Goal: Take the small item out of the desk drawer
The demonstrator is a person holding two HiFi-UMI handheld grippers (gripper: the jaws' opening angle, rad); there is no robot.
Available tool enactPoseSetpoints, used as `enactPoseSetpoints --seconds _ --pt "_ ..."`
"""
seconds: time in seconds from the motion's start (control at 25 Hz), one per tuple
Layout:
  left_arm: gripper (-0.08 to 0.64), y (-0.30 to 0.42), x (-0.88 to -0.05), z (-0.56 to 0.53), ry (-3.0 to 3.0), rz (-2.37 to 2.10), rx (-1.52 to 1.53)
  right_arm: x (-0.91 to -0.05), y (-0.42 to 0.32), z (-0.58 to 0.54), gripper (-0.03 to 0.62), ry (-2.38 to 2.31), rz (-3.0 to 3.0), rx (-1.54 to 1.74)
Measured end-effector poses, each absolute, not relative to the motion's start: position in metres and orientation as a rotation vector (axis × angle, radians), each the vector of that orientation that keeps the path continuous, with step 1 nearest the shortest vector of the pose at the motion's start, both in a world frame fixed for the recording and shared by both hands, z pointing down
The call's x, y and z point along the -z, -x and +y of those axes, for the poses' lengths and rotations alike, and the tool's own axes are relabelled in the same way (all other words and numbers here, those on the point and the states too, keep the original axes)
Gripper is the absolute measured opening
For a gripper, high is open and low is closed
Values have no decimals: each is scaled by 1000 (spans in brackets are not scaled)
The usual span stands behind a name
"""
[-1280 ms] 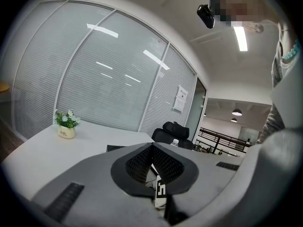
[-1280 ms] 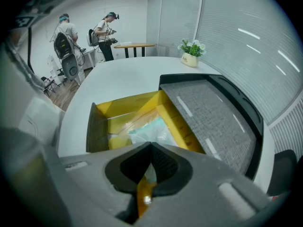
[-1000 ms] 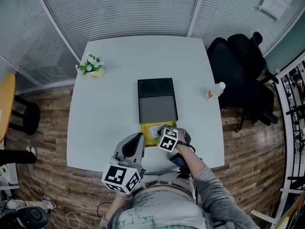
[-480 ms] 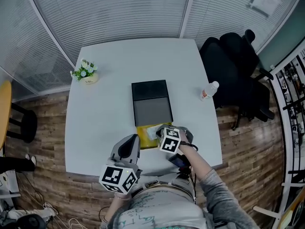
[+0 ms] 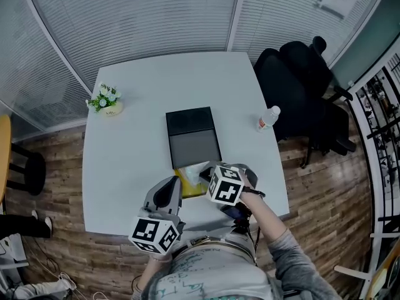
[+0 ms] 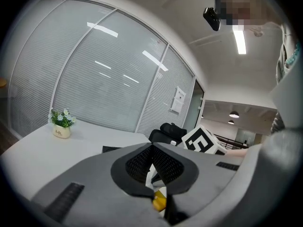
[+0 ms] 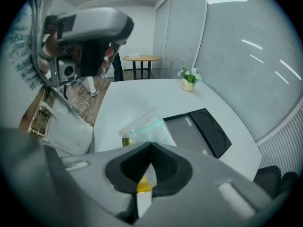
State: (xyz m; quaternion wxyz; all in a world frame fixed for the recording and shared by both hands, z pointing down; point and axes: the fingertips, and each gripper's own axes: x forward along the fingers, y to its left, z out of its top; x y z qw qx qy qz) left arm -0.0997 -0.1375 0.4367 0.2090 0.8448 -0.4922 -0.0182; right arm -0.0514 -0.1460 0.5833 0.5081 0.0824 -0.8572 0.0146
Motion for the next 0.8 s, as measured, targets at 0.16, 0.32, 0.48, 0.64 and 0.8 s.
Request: enactPoseSetpoints --seconds 0.16,0.32,0.48,0.64,0.8 --pt "-3 98 -436 -140 -2347 -1360 64 -552 52 -150 5 -249 -2089 -55" --pt "-3 94 -436 -141 -2355 -1353 55 -526 50 -152 5 -283 -2109 -66" --pt "-3 93 -438 -139 -2351 -1351 48 -506 49 -152 5 -300 -2130 -56" --pt "-3 91 -442 -136 -2353 -1346 20 -495 49 -148 5 -300 -2139 -45" --pt "-3 87 -444 -135 -2354 -1331 11 -495 46 -147 5 -295 -2132 -43"
